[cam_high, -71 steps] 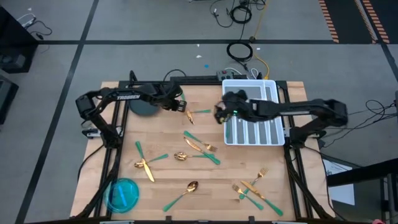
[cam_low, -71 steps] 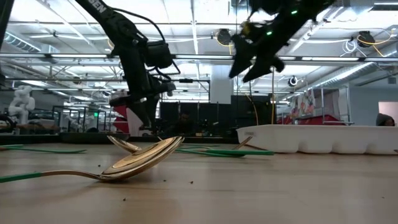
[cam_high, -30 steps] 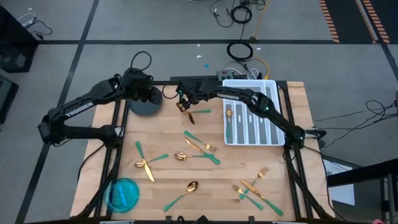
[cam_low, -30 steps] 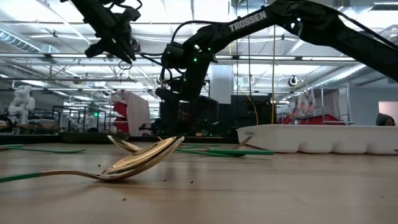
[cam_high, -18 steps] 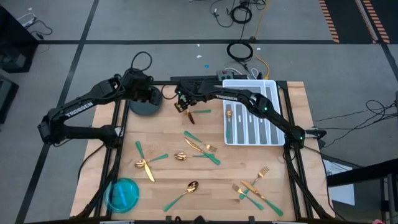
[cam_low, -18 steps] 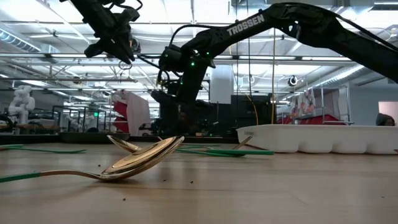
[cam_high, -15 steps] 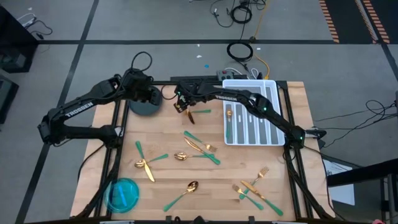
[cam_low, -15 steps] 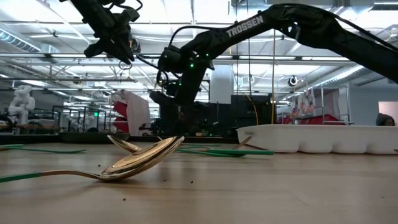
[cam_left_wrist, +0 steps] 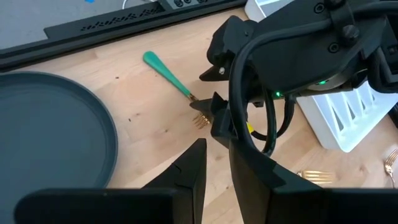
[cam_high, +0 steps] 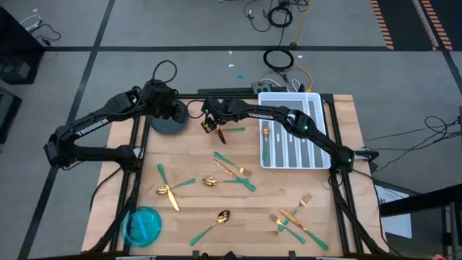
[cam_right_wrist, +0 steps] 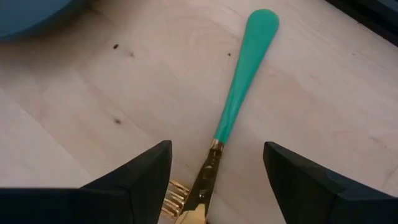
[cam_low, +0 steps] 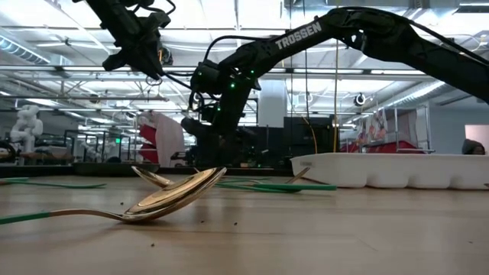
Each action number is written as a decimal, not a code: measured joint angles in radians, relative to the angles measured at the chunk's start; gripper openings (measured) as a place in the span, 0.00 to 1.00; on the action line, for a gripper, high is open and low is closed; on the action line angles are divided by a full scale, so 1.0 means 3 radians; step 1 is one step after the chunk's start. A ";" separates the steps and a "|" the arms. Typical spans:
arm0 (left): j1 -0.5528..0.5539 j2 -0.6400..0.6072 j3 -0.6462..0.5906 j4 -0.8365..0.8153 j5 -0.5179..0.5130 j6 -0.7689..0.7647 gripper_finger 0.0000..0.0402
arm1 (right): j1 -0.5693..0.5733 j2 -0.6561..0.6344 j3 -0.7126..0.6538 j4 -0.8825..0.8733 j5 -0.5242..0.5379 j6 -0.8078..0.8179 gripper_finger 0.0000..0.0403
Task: Sort silverware
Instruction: Put the green knife into the silverware tray
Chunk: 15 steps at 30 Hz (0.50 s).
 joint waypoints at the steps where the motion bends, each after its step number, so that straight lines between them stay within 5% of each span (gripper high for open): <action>1: 0.0000 0.0000 0.0000 -0.0002 -0.0001 0.0001 0.19 | 0.0002 0.0000 0.0000 -0.0005 0.0021 0.0022 0.62; 15: 0.0000 0.0000 0.0001 -0.0030 0.0014 -0.0001 0.19 | 0.0086 0.0000 0.0000 -0.0305 -0.0143 0.0024 0.60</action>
